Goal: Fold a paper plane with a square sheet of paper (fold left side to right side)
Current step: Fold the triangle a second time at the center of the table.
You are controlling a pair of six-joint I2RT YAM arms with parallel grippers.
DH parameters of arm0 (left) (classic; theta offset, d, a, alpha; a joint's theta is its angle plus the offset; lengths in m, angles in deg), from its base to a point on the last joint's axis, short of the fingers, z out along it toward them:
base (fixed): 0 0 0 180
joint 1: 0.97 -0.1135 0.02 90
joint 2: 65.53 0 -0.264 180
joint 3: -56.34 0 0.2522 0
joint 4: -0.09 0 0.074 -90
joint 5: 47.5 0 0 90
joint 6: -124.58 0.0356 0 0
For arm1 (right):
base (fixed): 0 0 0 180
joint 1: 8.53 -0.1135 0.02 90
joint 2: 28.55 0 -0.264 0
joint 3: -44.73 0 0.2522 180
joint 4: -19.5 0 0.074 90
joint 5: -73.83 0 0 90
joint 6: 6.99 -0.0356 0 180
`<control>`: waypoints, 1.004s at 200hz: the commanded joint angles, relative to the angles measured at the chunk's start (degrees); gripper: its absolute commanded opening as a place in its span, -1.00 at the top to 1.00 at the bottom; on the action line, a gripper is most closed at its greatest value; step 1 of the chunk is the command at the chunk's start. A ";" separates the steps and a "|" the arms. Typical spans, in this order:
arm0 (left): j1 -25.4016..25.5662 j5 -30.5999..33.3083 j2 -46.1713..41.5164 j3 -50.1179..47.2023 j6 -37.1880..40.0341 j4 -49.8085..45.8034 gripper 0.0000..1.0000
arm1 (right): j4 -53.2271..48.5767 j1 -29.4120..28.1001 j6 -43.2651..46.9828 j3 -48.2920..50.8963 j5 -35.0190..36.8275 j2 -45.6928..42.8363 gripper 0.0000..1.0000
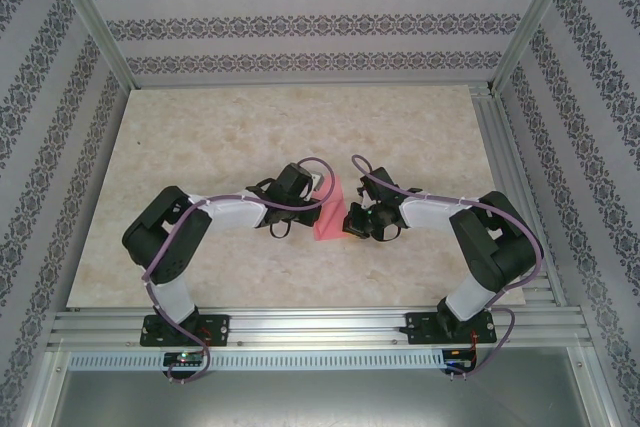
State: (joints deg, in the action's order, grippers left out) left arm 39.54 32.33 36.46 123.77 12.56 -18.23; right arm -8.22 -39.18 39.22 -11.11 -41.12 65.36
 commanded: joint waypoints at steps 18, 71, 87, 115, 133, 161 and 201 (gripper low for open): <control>-0.70 0.24 1.14 2.05 2.41 -1.84 0.96 | -2.60 -0.74 1.06 -0.01 2.33 2.02 0.96; -1.01 0.68 1.45 2.40 2.46 -2.29 0.96 | -2.63 -0.80 0.99 -0.10 2.35 2.34 0.96; -1.05 1.11 1.29 2.28 2.41 -2.46 0.96 | -2.58 -0.81 0.99 -0.18 2.37 2.39 0.95; -1.02 1.47 1.27 2.23 2.22 -2.45 0.96 | -2.90 -0.79 1.02 -0.32 2.36 2.44 0.96; -1.11 1.81 1.43 2.15 2.14 -2.42 0.96 | -2.89 -0.80 1.10 -0.36 2.32 2.50 0.96; -1.22 2.11 1.68 2.23 1.81 -2.60 0.96 | -2.99 -0.81 1.10 -0.28 2.37 2.59 0.96; -1.31 2.09 1.88 2.23 1.78 -2.62 0.96 | -2.92 -0.81 1.08 -0.54 2.29 2.79 0.95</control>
State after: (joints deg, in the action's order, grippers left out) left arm 39.14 33.59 37.36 124.82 13.59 -19.56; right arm -8.63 -39.20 39.25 -11.66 -41.30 65.84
